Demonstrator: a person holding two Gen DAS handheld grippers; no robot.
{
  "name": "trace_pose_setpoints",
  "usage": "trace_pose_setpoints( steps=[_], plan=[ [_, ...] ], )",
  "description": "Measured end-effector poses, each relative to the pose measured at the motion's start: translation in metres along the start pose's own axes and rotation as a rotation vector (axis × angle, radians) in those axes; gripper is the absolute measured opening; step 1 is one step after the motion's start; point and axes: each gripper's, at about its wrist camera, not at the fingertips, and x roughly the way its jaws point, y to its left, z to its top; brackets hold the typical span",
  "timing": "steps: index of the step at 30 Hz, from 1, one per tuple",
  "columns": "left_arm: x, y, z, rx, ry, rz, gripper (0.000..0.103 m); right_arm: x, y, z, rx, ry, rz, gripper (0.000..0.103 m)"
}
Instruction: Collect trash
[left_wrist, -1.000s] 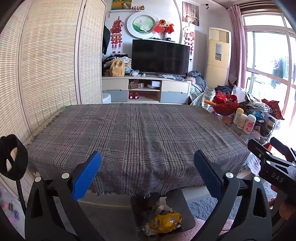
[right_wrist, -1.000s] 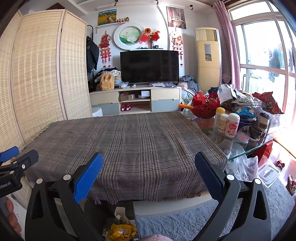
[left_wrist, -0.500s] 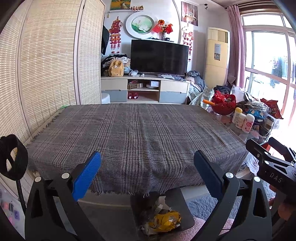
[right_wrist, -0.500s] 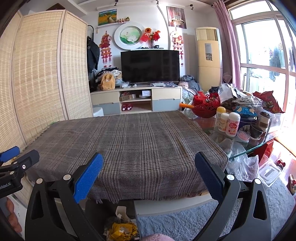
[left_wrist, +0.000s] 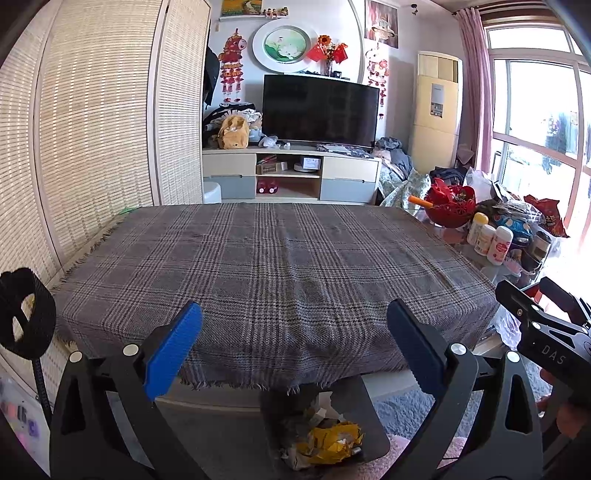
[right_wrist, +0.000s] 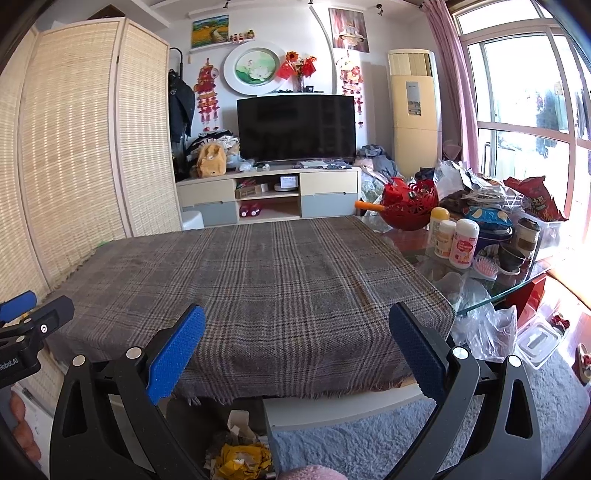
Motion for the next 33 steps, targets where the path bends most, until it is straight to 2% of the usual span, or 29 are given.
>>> trace_pose_setpoints(
  steps=[4, 7, 11, 15, 19, 24, 28, 33],
  plan=[
    [0.021, 0.005, 0.003, -0.007, 0.032, 0.012, 0.095, 0.023, -0.006, 0.005, -0.02, 0.032, 0.004, 0.1],
    [0.05, 0.017, 0.009, -0.016, 0.066, 0.038, 0.095, 0.058, -0.014, 0.015, -0.074, 0.071, 0.042, 0.1],
    [0.098, 0.05, 0.029, -0.038, 0.077, 0.103, 0.095, 0.126, -0.035, 0.04, -0.184, 0.104, 0.019, 0.1],
    [0.167, 0.113, 0.057, -0.104, 0.119, 0.116, 0.095, 0.216, -0.071, 0.071, -0.199, 0.199, 0.038, 0.1],
    [0.233, 0.179, 0.082, -0.134, 0.193, 0.193, 0.095, 0.306, -0.102, 0.088, -0.133, 0.339, 0.121, 0.1],
    [0.298, 0.249, 0.091, -0.236, 0.292, 0.272, 0.095, 0.393, -0.129, 0.084, -0.012, 0.427, 0.087, 0.1],
    [0.337, 0.282, 0.082, -0.288, 0.368, 0.327, 0.095, 0.424, -0.133, 0.075, 0.023, 0.497, 0.038, 0.1],
    [0.358, 0.295, 0.075, -0.317, 0.418, 0.37, 0.095, 0.427, -0.13, 0.078, 0.024, 0.494, 0.008, 0.1]
  ],
)
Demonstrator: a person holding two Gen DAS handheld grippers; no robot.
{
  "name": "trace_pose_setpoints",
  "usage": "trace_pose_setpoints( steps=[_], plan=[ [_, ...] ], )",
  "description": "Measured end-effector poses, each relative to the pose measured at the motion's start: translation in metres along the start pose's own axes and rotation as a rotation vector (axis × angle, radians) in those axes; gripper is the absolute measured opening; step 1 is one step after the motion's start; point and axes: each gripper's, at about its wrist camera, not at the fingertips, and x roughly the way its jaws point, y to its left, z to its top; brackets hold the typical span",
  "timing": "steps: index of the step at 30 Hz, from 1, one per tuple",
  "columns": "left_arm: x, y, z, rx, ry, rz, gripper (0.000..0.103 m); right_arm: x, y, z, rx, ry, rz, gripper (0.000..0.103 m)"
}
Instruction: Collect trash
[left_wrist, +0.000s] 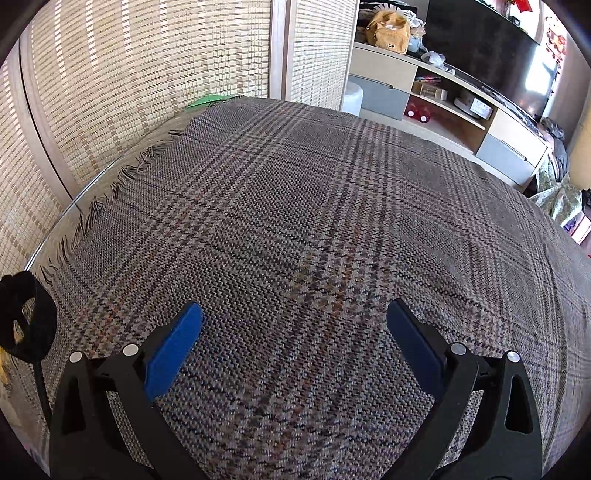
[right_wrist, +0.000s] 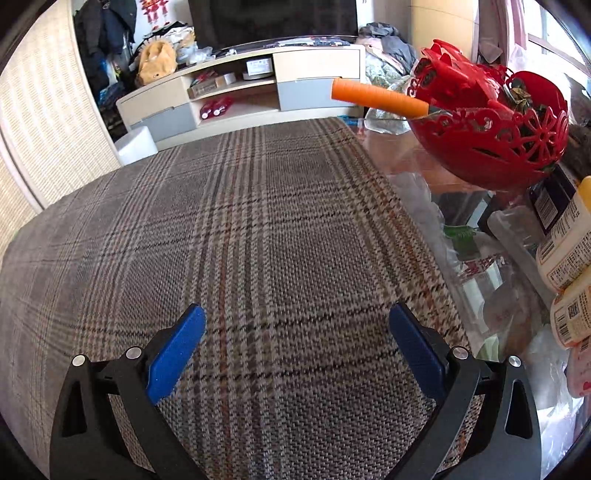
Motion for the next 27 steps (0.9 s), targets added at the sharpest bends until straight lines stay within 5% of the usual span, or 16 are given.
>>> trace_pose_setpoints(
  steps=[8, 27],
  plan=[
    [0.0052, -0.0091, 0.0016, 0.044, 0.01, 0.053, 0.096, 0.0067, 0.0059, 0.0027, -0.036, 0.028, -0.05, 0.1],
    [0.0103, -0.0043, 0.0052, 0.038, 0.014, 0.045, 0.096, 0.0092, 0.0033, 0.0057, -0.031, 0.031, -0.046, 0.101]
  ],
)
